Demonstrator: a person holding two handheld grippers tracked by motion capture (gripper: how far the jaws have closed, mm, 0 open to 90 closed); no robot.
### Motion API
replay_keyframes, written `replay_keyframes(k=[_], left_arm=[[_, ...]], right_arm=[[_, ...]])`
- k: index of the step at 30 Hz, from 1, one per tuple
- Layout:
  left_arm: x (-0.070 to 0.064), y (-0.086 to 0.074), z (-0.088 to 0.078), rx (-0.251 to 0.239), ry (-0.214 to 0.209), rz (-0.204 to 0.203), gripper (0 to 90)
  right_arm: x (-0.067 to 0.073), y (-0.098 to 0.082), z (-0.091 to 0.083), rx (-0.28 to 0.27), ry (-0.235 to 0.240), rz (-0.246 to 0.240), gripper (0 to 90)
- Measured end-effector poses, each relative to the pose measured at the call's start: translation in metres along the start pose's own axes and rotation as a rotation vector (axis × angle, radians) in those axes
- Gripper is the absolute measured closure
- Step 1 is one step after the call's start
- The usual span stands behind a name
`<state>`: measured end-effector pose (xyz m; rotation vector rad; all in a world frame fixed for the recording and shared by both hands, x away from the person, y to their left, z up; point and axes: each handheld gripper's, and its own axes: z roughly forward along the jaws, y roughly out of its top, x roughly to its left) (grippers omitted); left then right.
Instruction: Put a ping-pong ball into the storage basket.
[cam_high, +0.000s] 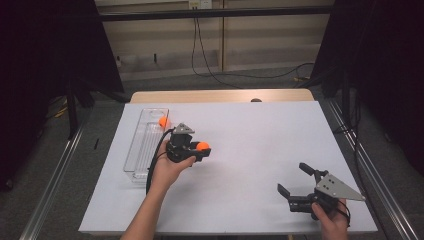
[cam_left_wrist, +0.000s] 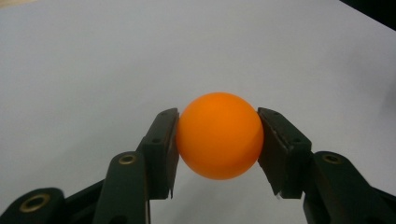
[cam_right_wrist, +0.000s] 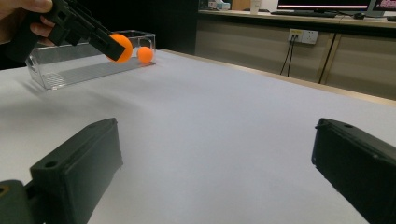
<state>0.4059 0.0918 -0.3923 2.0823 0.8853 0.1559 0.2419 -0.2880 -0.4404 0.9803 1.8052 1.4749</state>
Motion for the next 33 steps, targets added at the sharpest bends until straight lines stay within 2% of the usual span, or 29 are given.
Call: replay_keyframes(k=[17,25,27,33], left_arm=[[0.009,-0.001,-0.010,-0.014,0.020,-0.022,50.9],[0.011,-0.001,-0.013,-0.016,0.029,-0.027,50.9],[0.012,-0.001,-0.015,-0.016,0.037,-0.017,50.9],[0.015,-0.001,-0.018,-0.020,0.040,-0.032,50.9]], right_arm=[[0.000,0.000,-0.001,-0.001,0.003,0.000,1.0],[0.000,0.001,-0.001,-0.001,0.004,0.001,1.0],[0.000,0.001,-0.001,-0.002,0.004,0.001,1.0],[0.000,0.001,-0.001,-0.001,0.004,0.000,1.0]])
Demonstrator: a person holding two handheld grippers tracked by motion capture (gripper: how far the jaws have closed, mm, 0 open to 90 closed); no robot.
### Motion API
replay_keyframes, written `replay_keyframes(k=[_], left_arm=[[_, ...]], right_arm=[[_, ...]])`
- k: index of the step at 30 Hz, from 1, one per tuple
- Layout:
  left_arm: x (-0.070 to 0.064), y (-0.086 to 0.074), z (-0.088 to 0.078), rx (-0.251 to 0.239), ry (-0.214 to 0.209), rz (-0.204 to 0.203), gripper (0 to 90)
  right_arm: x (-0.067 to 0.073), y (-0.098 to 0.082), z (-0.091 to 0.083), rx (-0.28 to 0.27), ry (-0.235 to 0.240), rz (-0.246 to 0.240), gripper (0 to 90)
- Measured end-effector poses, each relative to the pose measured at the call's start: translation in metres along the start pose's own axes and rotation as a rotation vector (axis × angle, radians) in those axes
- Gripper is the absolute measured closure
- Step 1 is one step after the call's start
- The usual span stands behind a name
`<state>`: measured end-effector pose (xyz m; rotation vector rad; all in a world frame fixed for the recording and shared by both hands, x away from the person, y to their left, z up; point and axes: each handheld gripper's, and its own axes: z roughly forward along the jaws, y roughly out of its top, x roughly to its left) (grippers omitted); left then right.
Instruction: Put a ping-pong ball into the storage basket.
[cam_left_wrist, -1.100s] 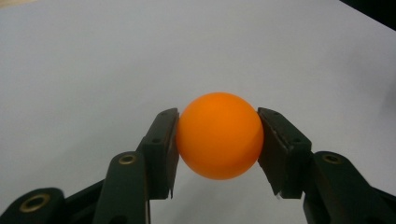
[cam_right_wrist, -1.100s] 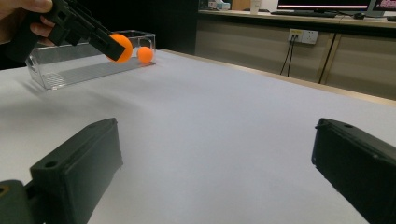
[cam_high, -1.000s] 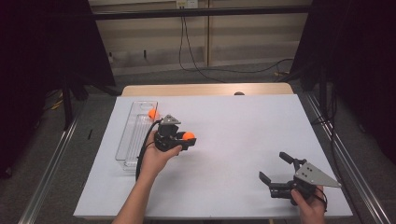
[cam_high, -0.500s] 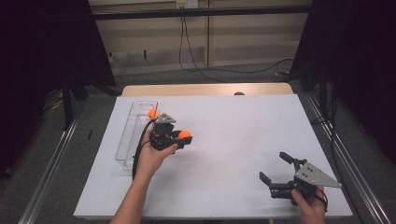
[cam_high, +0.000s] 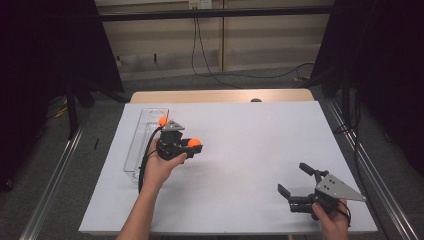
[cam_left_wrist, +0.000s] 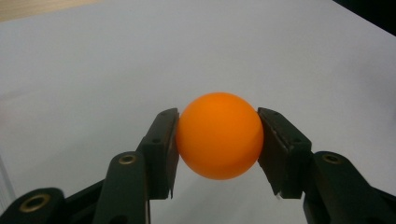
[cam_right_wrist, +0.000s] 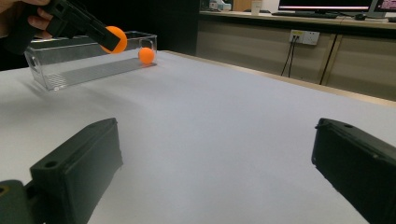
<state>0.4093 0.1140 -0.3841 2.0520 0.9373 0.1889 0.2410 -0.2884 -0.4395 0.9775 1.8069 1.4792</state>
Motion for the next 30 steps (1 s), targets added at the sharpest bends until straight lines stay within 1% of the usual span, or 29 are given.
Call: replay_keyframes(k=[3,4,5,9,10,13,14,17,18,19,20,21,22,24,30], left_arm=[[0.001,0.000,-0.002,-0.001,0.002,-0.002,50.9],[0.001,0.000,-0.002,-0.008,0.004,-0.010,50.9],[0.002,0.000,-0.003,0.002,0.006,0.004,50.9],[0.003,0.000,-0.003,-0.006,0.012,-0.007,50.9],[0.003,0.000,-0.004,-0.002,0.011,-0.002,50.9],[0.005,0.000,-0.006,-0.010,0.012,-0.009,50.9],[0.005,0.000,-0.006,-0.006,0.012,-0.005,50.9],[0.007,0.000,-0.009,-0.014,0.019,-0.014,50.9],[0.008,0.000,-0.010,-0.009,0.019,-0.007,50.9],[0.009,0.000,-0.010,-0.015,0.023,-0.015,50.9],[0.010,0.000,-0.011,-0.015,0.026,-0.012,50.9],[0.010,0.000,-0.012,-0.021,0.025,-0.019,50.9],[0.011,0.000,-0.013,-0.018,0.028,-0.011,50.9],[0.012,0.000,-0.015,-0.024,0.031,-0.020,50.9],[0.014,0.000,-0.017,-0.022,0.037,-0.020,50.9]], right_arm=[[0.000,0.000,0.000,0.001,0.000,0.000,1.0],[0.000,0.000,0.000,0.000,0.000,0.000,1.0],[0.000,0.000,0.000,0.000,0.000,0.000,1.0],[0.000,0.000,0.000,0.001,0.000,0.000,1.0],[0.000,0.000,0.000,0.000,0.001,0.000,1.0],[0.000,0.000,0.000,0.000,0.001,0.000,1.0],[0.000,0.000,0.000,0.001,0.001,0.001,1.0],[0.000,0.000,0.000,0.000,0.001,0.001,1.0],[0.000,0.000,0.000,0.000,0.001,0.001,1.0],[0.000,0.000,0.000,0.000,0.001,0.001,1.0],[0.000,0.000,0.000,0.000,0.000,0.001,1.0],[0.000,0.000,0.000,0.000,0.001,0.002,1.0],[0.000,0.000,0.000,0.000,0.001,0.002,1.0],[0.000,0.000,0.000,0.001,0.001,-0.001,1.0],[0.000,0.000,0.000,0.001,0.002,-0.002,1.0]])
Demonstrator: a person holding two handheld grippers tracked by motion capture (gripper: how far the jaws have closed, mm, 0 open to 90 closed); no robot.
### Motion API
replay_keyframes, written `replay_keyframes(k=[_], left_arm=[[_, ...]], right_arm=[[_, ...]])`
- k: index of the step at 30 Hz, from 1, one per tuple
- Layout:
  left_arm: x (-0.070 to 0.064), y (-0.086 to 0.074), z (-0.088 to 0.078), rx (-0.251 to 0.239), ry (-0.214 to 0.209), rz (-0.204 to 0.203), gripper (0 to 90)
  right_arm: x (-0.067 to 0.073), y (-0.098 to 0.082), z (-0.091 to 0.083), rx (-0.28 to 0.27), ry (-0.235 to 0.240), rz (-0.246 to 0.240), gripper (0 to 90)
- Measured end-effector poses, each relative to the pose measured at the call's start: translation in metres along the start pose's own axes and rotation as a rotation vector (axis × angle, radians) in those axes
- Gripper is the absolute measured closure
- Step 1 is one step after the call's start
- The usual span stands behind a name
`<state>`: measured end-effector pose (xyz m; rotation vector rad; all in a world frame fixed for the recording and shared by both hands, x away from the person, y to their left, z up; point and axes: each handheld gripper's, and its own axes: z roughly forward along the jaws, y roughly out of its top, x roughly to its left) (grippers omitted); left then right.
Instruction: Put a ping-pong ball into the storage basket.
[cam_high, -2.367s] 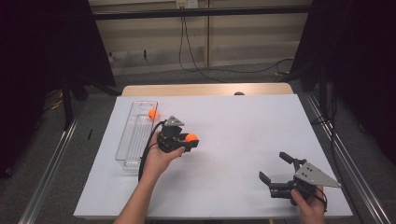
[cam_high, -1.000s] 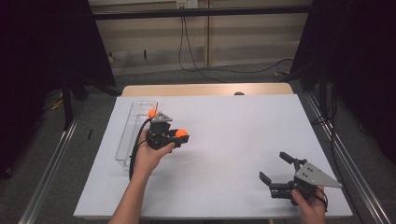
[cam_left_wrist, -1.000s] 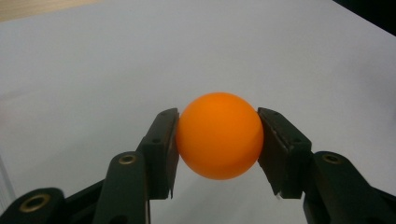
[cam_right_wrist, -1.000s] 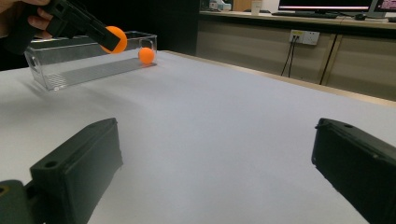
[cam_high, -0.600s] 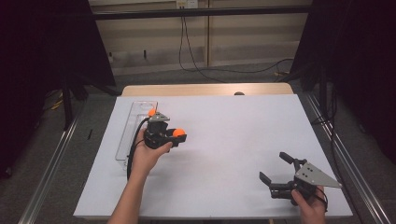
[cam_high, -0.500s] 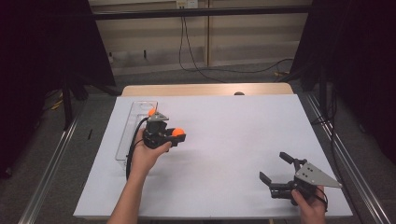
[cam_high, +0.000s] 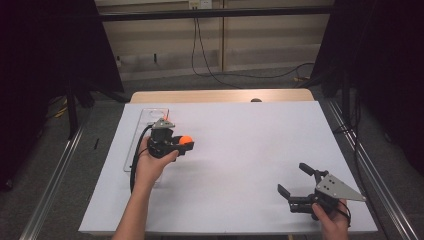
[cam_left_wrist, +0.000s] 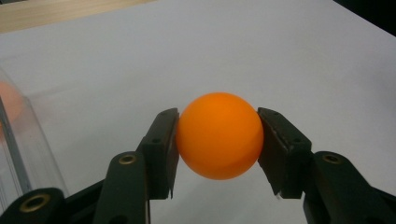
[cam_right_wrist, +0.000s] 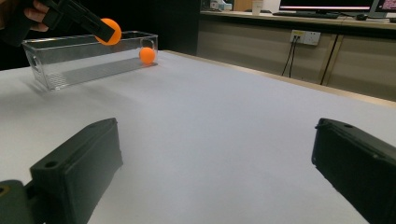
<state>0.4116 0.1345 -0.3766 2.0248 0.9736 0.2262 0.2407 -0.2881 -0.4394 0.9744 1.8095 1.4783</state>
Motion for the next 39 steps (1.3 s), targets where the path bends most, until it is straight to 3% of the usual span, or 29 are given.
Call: replay_keyframes(k=[39], left_arm=[[0.016,-0.001,-0.015,0.003,0.051,-0.008,50.8]], right_arm=[[0.000,0.000,0.000,0.001,0.001,-0.002,1.0]])
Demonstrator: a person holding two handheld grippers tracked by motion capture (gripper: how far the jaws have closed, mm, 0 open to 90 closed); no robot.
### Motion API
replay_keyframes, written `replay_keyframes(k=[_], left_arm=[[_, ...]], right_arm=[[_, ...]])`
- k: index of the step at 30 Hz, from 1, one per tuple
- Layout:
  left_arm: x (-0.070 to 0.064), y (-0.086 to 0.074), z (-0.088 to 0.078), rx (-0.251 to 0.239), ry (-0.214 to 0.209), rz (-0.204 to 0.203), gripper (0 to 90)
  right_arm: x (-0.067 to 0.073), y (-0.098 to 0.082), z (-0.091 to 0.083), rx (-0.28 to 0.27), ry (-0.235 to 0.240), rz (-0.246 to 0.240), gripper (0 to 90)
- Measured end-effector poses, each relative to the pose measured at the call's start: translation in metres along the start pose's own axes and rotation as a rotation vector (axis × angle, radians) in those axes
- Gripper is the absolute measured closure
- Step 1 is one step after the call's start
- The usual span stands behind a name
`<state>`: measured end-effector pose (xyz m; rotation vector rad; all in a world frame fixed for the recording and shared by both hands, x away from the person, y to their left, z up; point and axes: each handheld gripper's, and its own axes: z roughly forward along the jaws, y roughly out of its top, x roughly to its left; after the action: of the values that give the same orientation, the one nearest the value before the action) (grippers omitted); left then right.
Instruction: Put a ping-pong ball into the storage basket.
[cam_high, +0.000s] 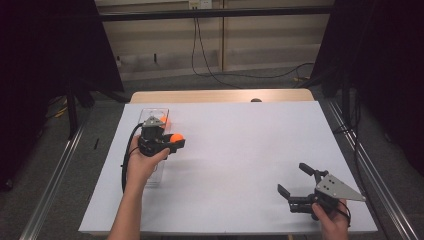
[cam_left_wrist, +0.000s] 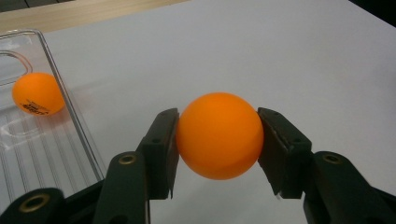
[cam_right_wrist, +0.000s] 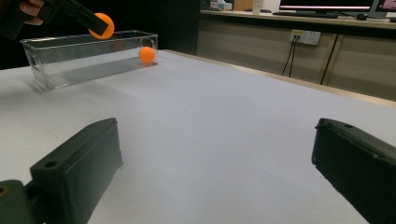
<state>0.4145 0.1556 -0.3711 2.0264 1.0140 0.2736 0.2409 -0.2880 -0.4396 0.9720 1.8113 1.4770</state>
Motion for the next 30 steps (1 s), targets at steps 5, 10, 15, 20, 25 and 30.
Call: replay_keyframes(k=[5,10,15,20,25,30], left_arm=[[0.0013,-0.0004,-0.0008,0.001,0.003,-0.004,50.8],[0.0029,-0.0006,-0.0024,0.000,0.008,-0.006,50.8],[0.0044,-0.0009,-0.0038,0.001,0.015,-0.006,50.8],[0.0059,-0.0012,-0.0046,0.001,0.021,-0.007,50.8],[0.0066,-0.0015,-0.0052,0.001,0.020,-0.010,50.8],[0.0077,-0.0017,-0.0065,0.000,0.028,-0.009,50.8]], right_arm=[[-0.0002,0.0000,-0.0004,-0.001,-0.001,0.004,1.0],[-0.0001,0.0000,-0.0003,0.000,0.000,0.003,1.0],[-0.0001,0.0000,-0.0002,0.000,0.001,0.003,1.0],[-0.0001,-0.0001,-0.0001,0.000,0.001,0.001,1.0],[-0.0002,0.0000,-0.0003,0.000,0.001,0.001,1.0],[0.0000,0.0001,-0.0004,-0.001,0.001,0.002,1.0]])
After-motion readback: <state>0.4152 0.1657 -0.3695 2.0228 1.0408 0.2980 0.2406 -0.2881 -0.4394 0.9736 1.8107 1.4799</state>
